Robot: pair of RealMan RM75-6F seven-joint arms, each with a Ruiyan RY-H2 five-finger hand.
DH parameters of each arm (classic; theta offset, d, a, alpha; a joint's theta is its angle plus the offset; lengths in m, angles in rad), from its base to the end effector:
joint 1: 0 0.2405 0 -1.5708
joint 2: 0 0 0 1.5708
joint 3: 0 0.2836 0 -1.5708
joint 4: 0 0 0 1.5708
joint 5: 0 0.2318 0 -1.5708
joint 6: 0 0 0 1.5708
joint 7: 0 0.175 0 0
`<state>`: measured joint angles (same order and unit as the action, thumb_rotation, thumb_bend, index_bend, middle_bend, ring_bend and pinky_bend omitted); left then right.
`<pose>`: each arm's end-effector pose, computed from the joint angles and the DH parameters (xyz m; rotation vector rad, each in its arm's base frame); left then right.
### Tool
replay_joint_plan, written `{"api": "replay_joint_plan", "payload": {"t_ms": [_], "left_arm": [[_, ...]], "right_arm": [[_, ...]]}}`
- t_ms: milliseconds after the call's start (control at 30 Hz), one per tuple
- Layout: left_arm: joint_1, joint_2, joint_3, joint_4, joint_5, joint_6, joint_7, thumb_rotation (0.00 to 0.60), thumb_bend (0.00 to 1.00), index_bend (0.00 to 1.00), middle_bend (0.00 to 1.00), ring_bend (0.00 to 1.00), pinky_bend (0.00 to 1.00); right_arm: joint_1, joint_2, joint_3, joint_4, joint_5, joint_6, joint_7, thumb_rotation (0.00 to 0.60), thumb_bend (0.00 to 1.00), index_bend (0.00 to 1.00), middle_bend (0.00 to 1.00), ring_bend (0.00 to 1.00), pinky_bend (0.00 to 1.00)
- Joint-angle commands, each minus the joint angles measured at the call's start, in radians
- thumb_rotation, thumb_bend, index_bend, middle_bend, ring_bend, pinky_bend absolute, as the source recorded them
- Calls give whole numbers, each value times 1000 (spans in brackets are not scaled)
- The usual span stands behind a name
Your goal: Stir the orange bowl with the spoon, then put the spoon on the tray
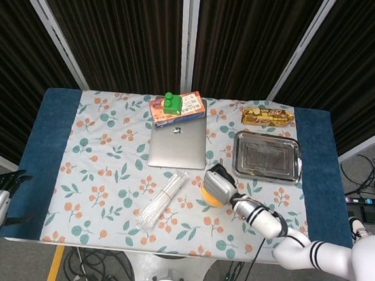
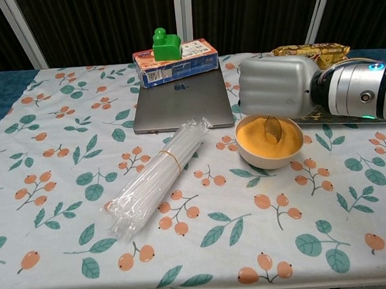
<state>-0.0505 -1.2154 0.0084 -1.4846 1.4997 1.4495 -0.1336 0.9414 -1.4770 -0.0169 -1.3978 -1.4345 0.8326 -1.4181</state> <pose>-0.3765 0.1904 0.1144 -1.3680 -1.0729 -0.8950 -0.1316 -0.3887 -0.0676 2.0999 0.8534 0.2031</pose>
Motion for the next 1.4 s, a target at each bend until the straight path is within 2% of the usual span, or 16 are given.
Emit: {"api": "replay_joint_plan", "payload": {"t_ms": [33, 200, 333, 533, 700, 900, 1233, 1400], "left_arm": [[2, 0, 2, 3, 1, 1, -2, 600, 0, 259, 223, 149, 138], [5, 0, 1, 5, 2, 7, -5, 600, 0, 259, 223, 149, 138], [5, -1, 1, 6, 2, 5, -5, 600, 0, 259, 223, 149, 138], [8, -3, 4, 9, -3, 1, -9, 600, 0, 259, 223, 149, 138], [8, -6, 5, 14, -3, -1, -16, 600, 0, 259, 223, 149, 138], [7, -8, 4, 20, 0, -3, -24, 600, 0, 259, 223, 149, 138], [13, -10, 6, 23, 6, 10, -28, 600, 0, 259, 223, 149, 138], [10, -11, 4, 23, 7, 7, -28, 600, 0, 259, 223, 149, 138]], "right_arm": [[3, 16, 11, -12, 1, 16, -16, 600, 473, 901, 1000, 1000, 1000], [13, 44, 26, -66, -8, 26, -29, 600, 474, 901, 1000, 1000, 1000], [27, 32, 32, -90, -5, 9, -32, 600, 473, 901, 1000, 1000, 1000], [38, -32, 16, -38, 12, -29, -48, 600, 474, 901, 1000, 1000, 1000], [34, -48, 8, 7, 32, -33, -82, 600, 476, 903, 1000, 1000, 1000], [39, -26, 21, 17, 55, -15, -125, 600, 476, 906, 1000, 1000, 1000], [55, 47, 26, -85, -6, 30, -127, 600, 475, 912, 1000, 1000, 1000], [41, 50, 12, -91, -18, 47, -166, 600, 475, 929, 1000, 1000, 1000]]}}
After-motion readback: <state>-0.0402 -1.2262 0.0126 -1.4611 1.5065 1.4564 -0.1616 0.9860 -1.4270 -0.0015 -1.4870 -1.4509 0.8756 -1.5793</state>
